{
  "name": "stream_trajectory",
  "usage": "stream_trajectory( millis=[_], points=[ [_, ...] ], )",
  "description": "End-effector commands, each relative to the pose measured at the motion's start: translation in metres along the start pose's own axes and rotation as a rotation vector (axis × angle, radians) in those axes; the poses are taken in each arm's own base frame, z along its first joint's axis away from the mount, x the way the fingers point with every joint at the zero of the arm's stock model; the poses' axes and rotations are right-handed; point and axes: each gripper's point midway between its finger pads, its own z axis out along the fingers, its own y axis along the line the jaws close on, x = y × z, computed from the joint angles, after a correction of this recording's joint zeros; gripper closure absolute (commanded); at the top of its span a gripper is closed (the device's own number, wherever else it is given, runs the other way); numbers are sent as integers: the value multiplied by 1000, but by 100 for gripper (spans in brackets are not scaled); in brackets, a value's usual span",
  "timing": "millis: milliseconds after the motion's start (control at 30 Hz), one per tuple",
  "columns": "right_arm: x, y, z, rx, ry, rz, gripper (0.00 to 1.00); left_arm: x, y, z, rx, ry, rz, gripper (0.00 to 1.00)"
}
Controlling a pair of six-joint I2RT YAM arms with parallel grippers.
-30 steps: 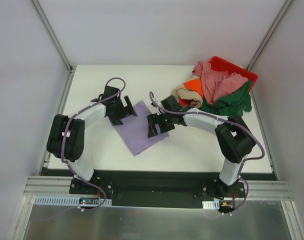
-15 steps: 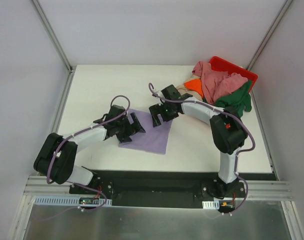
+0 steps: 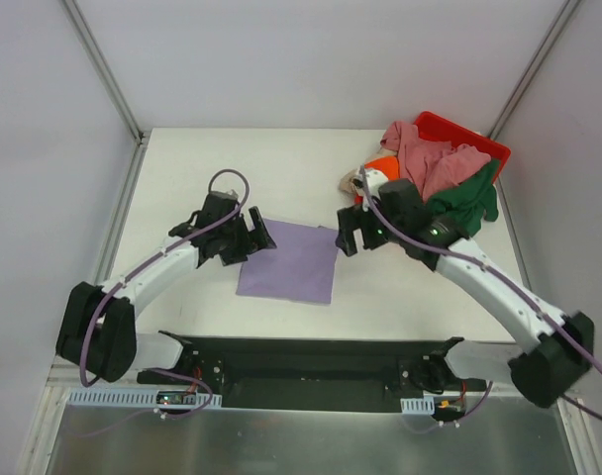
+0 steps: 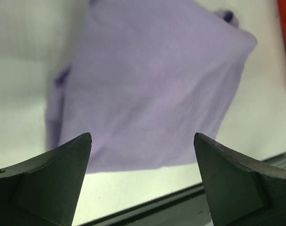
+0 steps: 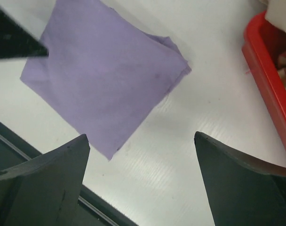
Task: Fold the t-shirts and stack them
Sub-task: Put the neatly folded tshirt into the corner of the board with the left arm
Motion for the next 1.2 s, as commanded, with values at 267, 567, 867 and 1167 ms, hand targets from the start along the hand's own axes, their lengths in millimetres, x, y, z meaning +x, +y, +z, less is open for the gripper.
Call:
stream_trajectory(
  millis=[267,567,867,1167],
  points=[
    [59,-8,-54,64,-75,170,4,-37,40,45,-148,109,96,38],
    [54,-7,-75,56,-137,160,4,-21,82,77,-341,207,68,63],
    [70,-10,-67,63,-115,157,4,-40,103,78,-535,157,42,100],
    [73,-19,-67,84,-186,101,4,-147,162,50,-747,-18,-68,100]
  ],
)
